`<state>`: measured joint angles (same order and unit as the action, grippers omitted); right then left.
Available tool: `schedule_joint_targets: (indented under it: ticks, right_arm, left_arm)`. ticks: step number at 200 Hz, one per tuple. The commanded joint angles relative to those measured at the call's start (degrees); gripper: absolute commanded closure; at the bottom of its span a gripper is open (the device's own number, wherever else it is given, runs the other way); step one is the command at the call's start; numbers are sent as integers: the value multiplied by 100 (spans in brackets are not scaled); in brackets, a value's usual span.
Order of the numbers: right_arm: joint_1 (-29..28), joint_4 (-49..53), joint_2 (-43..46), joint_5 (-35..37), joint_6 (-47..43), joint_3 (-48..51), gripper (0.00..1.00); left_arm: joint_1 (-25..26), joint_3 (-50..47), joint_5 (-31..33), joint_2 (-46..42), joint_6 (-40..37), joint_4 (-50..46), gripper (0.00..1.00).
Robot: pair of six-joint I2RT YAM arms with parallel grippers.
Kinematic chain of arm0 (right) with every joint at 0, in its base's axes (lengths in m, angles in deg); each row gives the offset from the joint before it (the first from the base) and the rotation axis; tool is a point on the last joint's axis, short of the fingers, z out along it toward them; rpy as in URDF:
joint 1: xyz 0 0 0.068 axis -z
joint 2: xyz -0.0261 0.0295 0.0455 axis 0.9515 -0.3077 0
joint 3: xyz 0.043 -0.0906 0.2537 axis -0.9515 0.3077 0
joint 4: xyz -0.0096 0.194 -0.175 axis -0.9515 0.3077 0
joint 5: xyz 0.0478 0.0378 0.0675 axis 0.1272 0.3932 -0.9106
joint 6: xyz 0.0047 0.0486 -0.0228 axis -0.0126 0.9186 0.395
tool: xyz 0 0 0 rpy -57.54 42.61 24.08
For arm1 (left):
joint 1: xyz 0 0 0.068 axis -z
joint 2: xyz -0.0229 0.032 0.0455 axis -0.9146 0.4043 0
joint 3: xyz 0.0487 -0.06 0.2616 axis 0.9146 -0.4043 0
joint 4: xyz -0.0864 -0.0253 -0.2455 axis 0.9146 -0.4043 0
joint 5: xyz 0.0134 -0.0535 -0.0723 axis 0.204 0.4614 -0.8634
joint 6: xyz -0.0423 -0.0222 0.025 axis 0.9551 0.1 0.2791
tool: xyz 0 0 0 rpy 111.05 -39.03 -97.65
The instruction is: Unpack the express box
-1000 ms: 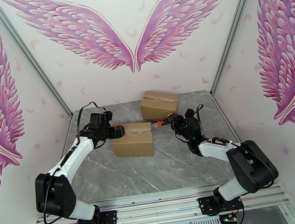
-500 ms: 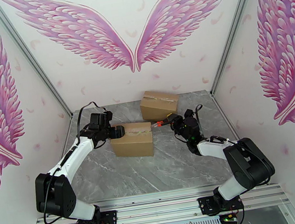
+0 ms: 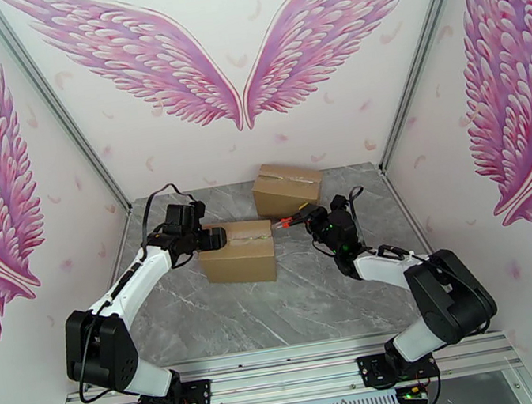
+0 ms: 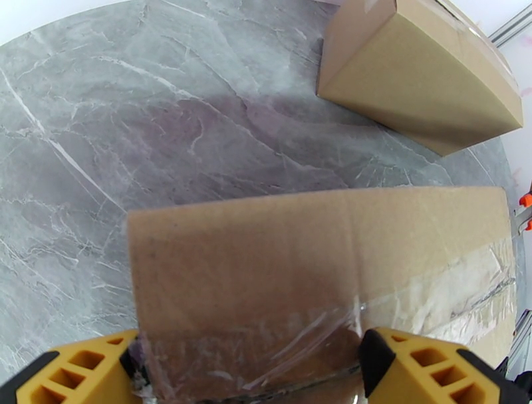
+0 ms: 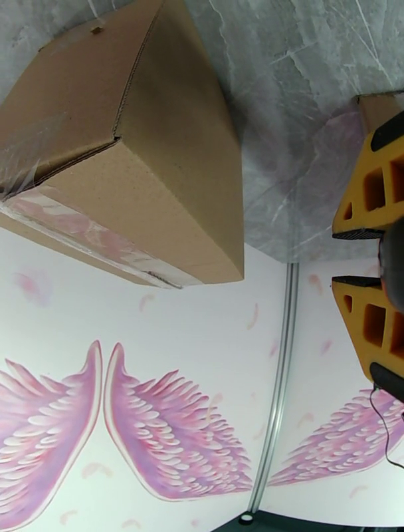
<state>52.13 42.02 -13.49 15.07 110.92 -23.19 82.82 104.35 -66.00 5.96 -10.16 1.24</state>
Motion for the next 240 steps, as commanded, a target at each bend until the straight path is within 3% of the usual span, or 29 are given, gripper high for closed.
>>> schedule_joint_targets:
  ticks: [1,90,136,170,195,240]
  right_arm:
    - [-231,332,80,-144,-234,-122,100]
    - [-644,375,195,22,-76,-142,100]
    - [-669,486,298,119,-41,-86,100]
    - [-643,593,311,111,-33,-69,100]
    - [-599,573,204,-44,59,-105,100]
    - [-594,681,152,-199,97,-206,100]
  left_arm:
    - [187,-68,-350,93,17,-27,13]
    - [416,-74,-535,52,20,120,13]
    - [407,42,-24,-98,-444,-77,9]
    - [440,-25,561,-753,-1602,189,2]
    - [604,-295,998,-1352,-2750,594,1]
    - [1826,-1005,726,-2150,-5710,780,1]
